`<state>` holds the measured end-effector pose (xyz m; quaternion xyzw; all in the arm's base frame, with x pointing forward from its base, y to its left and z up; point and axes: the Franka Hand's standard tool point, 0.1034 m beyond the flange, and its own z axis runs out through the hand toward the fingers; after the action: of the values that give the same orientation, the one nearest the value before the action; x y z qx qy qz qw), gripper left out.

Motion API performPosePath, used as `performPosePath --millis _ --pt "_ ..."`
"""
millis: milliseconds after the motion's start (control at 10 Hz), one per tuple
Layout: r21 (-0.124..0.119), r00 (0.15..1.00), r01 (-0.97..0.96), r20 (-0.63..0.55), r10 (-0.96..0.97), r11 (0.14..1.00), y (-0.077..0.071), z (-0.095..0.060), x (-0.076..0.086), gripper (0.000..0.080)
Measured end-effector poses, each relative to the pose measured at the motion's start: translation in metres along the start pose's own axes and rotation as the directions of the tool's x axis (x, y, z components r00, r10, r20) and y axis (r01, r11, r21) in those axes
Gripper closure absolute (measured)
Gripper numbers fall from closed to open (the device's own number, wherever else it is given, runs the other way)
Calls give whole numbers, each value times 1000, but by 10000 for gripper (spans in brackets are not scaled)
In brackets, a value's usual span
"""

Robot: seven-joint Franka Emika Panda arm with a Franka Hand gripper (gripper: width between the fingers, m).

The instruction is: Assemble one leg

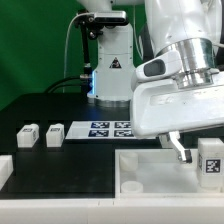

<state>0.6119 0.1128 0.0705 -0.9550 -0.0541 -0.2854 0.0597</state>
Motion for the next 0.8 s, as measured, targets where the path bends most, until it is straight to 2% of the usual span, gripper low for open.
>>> performPosePath --millis 100,200,300,800 --pt "0 1000 0 0 0 1000 0 0 0 191" --pt "0 1000 0 0 0 1000 0 0 0 191" --pt "0 1000 0 0 0 1000 0 0 0 158" --pt "0 1000 0 0 0 1000 0 0 0 151"
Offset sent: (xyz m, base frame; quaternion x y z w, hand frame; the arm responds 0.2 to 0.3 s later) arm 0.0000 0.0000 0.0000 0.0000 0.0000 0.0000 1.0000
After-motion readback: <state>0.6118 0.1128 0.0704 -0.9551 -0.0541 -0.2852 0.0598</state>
